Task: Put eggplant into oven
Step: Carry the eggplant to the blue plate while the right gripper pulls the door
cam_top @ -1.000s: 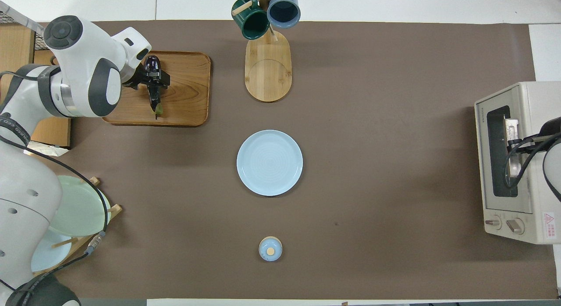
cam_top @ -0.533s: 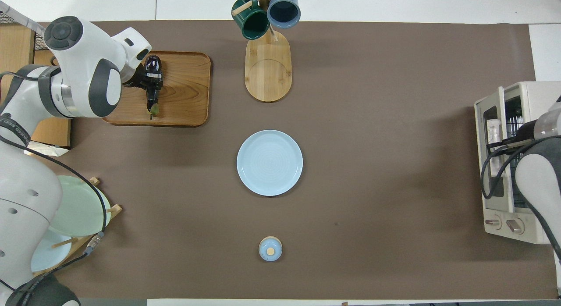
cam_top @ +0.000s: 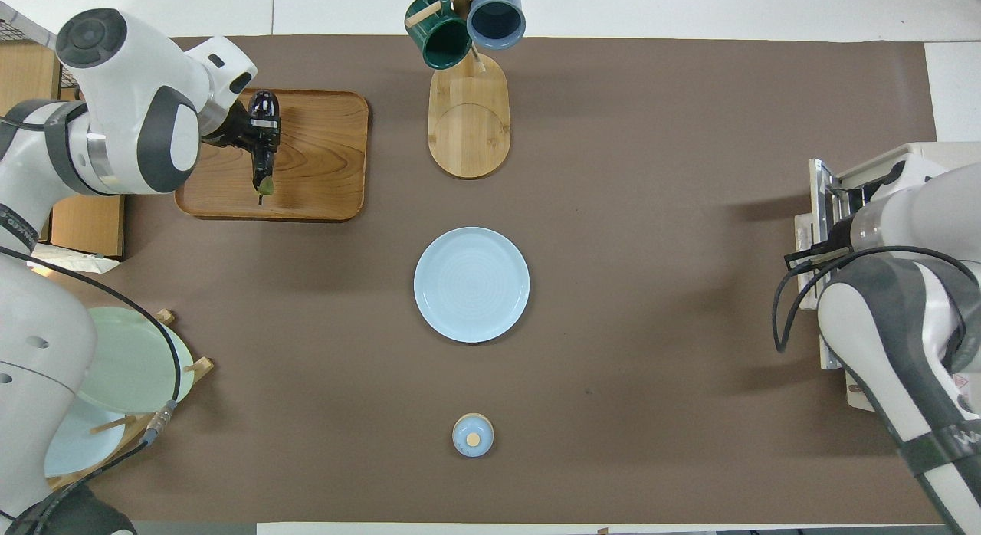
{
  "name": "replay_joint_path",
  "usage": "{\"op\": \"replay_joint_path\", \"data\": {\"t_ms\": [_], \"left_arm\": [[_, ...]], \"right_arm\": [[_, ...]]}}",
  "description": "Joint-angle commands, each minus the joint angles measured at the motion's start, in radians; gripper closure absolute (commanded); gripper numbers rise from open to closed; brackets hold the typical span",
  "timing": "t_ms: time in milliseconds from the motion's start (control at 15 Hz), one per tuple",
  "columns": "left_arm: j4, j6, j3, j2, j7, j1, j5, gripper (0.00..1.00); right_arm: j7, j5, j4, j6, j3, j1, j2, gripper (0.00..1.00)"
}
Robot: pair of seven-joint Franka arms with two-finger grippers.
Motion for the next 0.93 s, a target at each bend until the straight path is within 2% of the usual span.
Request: {"op": "replay_joint_path", "data": {"t_ms": [0, 133, 333, 533, 667, 867], "left_arm": [[-0.055, -0.121, 0.007, -0.125, -0.047, -0.038, -0.017, 1.00], [-0.065, -0.199, 0.007, -0.177, -0.118, -0.097, -0.019, 1.00], [-0.139, -0.178, 0.007, -0.232, -0.293, -0.243, -0.019, 1.00], [-0.278, -0.034, 0.007, -0.286, -0.416, -0.369, -0.019, 1.00], [-0.408, 0.073, 0.007, -0.336, -0.446, -0.430, -0.022, 1.00], [-0.544, 0.201, 0.007, -0.360, -0.469, -0.505, -0.022, 1.00]], "right_arm": [[0.035, -0.021, -0.029, 0.111, -0.014, -0.002, 0.044, 1.00], [0.041, -0.021, -0.030, 0.137, -0.014, 0.002, 0.070, 1.00], [0.044, -0.016, -0.030, 0.154, -0.008, 0.018, 0.092, 1.00], [0.124, -0.015, -0.030, 0.157, -0.006, 0.085, 0.092, 1.00], [0.168, -0.015, -0.021, 0.151, -0.006, 0.110, 0.092, 1.00], [0.173, 0.048, 0.041, 0.074, -0.003, 0.110, 0.096, 1.00]]}}
